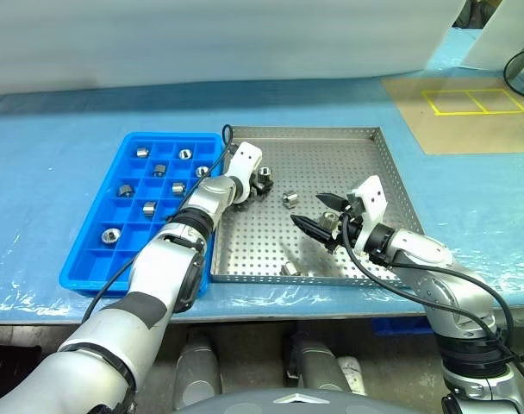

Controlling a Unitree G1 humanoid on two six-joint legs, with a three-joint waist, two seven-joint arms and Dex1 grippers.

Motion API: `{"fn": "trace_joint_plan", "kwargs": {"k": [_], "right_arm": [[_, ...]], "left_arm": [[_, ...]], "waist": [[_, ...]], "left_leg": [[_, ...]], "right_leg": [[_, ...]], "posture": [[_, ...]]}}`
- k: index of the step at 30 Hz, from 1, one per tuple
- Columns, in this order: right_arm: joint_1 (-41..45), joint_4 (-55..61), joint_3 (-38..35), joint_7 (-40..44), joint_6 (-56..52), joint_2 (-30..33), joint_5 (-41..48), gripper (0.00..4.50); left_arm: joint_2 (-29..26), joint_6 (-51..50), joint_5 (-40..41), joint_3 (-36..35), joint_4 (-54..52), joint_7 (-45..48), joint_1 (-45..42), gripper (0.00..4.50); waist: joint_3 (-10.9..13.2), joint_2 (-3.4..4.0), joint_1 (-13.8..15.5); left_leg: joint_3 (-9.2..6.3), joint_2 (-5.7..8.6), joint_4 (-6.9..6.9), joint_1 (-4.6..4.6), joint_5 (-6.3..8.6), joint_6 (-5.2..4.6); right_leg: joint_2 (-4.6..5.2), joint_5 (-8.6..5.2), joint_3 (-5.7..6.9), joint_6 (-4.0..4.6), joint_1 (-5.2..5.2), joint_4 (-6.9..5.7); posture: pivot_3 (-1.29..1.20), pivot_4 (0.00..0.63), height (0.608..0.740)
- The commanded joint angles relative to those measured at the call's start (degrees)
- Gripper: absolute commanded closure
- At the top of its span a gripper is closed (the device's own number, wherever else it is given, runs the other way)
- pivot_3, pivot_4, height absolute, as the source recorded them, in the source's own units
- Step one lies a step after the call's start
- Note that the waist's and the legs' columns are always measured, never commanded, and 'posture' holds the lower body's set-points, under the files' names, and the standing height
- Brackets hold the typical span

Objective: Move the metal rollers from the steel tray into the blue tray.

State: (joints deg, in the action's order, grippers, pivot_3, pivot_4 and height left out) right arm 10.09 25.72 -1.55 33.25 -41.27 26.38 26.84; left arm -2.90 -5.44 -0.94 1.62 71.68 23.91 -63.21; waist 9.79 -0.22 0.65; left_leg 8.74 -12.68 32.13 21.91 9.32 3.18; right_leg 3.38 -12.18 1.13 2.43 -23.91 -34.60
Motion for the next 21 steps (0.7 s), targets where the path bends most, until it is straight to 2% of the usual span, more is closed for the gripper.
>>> {"fn": "trace_joint_plan", "kwargs": {"k": [1,2,3,13,16,21], "right_arm": [[-0.4,3.1,-1.3,-0.6,0.5,0.5,1.0,0.0],[-0.4,3.1,-1.3,-0.7,0.6,0.5,1.0,0.0],[-0.5,3.1,-1.2,-0.7,0.6,0.6,1.0,0.0],[0.6,0.9,0.5,0.0,1.9,1.0,0.2,0.0],[1.5,-0.9,1.7,1.0,2.9,1.1,-0.6,0.0],[4.9,-4.8,3.7,3.5,4.6,0.7,-1.2,0.0]], "left_arm": [[0.1,1.6,0.5,-1.7,0.0,-1.5,-1.4,2.33],[0.1,1.7,0.6,-1.9,0.0,-1.5,-1.3,2.7],[0.2,1.7,0.7,-2.2,-0.1,-1.4,-1.3,2.85],[0.0,-0.8,4.5,-5.8,-7.5,0.6,0.9,2.85],[0.1,-4.4,5.7,-6.2,-17.1,-0.6,5.2,2.85],[1.0,-16.9,6.7,-4.6,-44.9,-4.1,17.8,2.85]], "waist": [[0.0,0.0,0.0],[0.0,0.0,0.0],[0.0,0.0,0.0],[0.0,-0.01,0.0],[0.0,-0.01,0.1],[0.0,-0.01,0.1]], "left_leg": [[0.0,0.0,0.0,0.0,0.0,-0.01],[0.0,0.0,0.0,0.0,0.01,-0.01],[0.0,0.0,0.0,0.0,0.01,-0.02],[0.0,0.0,-0.02,0.06,0.09,-0.15],[0.0,0.0,-0.02,0.06,0.1,-0.17],[0.03,-0.05,-0.04,0.07,0.12,-0.19]], "right_leg": [[0.0,0.0,0.0,0.0,0.0,0.0],[0.0,0.0,0.0,0.0,0.0,0.01],[0.0,0.0,0.0,0.0,0.0,0.02],[0.0,0.0,0.0,0.0,-0.01,0.11],[0.01,0.0,0.0,0.0,-0.01,0.11],[0.0,-0.01,0.01,0.02,-0.05,0.09]], "posture": [[-0.42,0.15,0.74],[-0.42,0.15,0.74],[-0.42,0.15,0.74],[-0.39,0.15,0.74],[-0.32,0.15,0.74],[-0.25,0.15,0.74]]}}
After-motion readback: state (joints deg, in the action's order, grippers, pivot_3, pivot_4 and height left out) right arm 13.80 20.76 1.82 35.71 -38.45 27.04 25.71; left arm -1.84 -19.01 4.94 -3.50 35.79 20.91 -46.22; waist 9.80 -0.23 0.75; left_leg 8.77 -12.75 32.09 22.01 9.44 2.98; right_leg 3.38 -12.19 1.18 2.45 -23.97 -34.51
